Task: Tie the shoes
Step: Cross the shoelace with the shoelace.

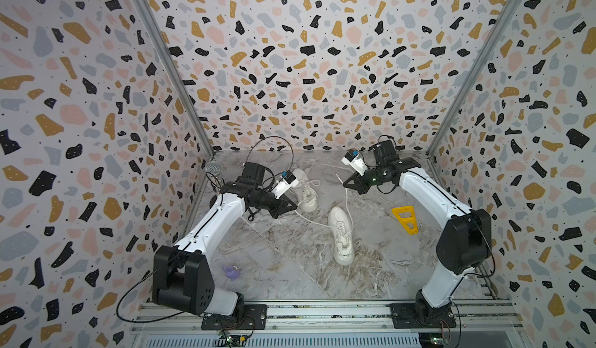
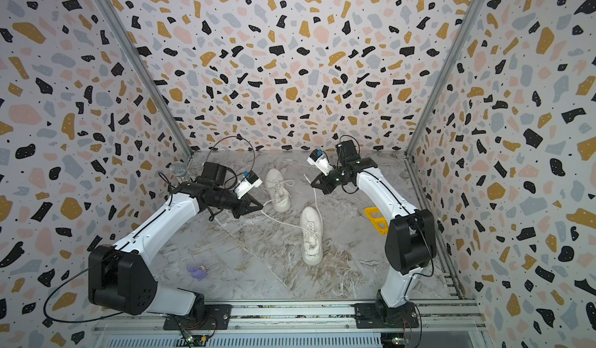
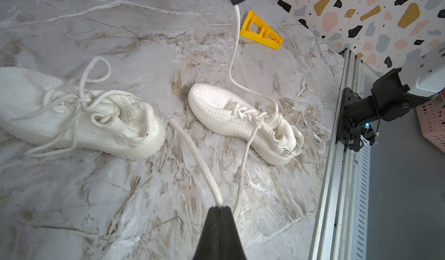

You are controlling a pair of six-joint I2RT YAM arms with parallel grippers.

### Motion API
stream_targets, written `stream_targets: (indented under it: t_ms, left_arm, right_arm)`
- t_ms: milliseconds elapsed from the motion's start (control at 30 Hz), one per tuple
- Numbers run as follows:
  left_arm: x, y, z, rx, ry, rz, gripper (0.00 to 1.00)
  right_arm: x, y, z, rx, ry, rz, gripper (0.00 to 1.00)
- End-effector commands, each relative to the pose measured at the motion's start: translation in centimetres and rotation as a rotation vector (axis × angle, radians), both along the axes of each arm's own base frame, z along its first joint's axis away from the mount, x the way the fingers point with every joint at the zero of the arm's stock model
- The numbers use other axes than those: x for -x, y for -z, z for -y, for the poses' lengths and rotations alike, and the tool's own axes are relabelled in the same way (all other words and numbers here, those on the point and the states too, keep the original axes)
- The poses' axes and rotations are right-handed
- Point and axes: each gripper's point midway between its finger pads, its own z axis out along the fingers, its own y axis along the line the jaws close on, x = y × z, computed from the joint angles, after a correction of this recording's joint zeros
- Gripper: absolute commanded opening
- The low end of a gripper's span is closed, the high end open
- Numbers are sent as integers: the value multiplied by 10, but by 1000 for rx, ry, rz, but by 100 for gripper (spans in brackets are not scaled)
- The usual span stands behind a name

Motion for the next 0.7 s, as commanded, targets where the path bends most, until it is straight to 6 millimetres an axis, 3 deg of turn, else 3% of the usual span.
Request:
stream_targets:
  t_ms: [0, 167, 433, 667]
  left_arm:
    - [5, 2, 0, 7, 17, 0, 0]
    - [6, 4, -1, 3, 12, -2, 0]
    - [4, 5, -1, 4, 3, -9, 0]
    - [4, 3, -1, 2, 0, 7, 0]
  right_arm:
    - [32, 10, -17, -34, -123, -86, 0]
    - [58, 36, -31, -9, -207, -175, 0]
    - [63, 69, -51, -11, -201, -323, 1]
    - [59, 71, -59, -30, -186, -403, 21]
